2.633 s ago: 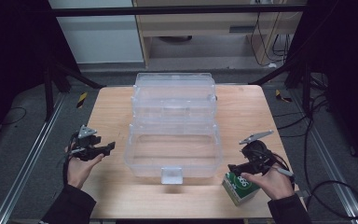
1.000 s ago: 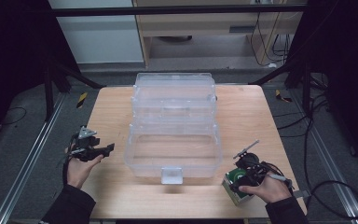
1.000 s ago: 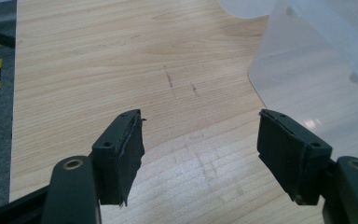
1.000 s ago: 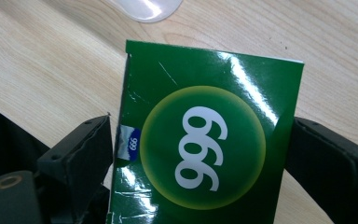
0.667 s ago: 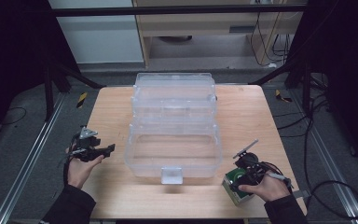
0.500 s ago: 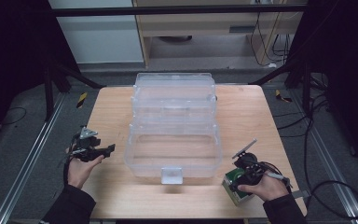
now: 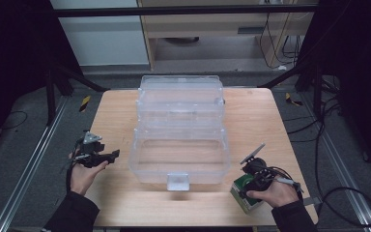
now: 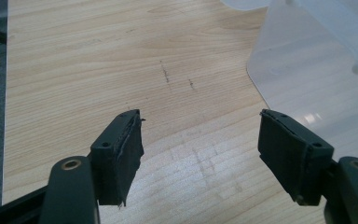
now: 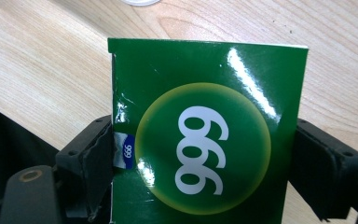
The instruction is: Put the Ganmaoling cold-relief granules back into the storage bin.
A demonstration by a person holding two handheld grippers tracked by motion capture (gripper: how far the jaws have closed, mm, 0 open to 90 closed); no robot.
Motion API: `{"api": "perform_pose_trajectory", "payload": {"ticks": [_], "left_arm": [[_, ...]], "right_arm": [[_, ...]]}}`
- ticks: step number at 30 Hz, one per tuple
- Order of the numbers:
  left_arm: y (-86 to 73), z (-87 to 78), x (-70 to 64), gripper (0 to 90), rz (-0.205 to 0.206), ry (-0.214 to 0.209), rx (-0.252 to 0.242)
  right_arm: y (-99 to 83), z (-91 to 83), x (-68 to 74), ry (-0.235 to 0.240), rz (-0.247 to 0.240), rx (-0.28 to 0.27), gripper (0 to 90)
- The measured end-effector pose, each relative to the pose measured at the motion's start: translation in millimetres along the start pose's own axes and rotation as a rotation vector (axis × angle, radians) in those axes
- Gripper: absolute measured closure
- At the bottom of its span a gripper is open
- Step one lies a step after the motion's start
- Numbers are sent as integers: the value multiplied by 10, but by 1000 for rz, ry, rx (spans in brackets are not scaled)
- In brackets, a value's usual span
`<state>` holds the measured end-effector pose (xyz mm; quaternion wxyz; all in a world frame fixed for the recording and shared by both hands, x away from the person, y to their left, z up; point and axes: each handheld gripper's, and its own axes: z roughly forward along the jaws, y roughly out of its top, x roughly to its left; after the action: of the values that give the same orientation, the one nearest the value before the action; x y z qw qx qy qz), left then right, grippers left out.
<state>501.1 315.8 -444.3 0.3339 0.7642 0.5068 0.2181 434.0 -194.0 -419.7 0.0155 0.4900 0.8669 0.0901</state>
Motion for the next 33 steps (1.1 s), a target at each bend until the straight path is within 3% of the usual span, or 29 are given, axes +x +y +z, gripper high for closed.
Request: {"api": "perform_pose_trajectory", "payload": {"ticks": [10, 23, 33], "left_arm": [[-1, 3, 2, 298, -1, 0, 0], [-2, 14, -4, 296, 7, -2, 7], [-6, 24, -3, 296, 7, -3, 12]], "right_arm": [[-30, -107, -9, -12, -43, -52, 174], [-37, -447, -70, -52, -79, -170, 174], [10, -693, -109, -78, -110, -220, 174]]}}
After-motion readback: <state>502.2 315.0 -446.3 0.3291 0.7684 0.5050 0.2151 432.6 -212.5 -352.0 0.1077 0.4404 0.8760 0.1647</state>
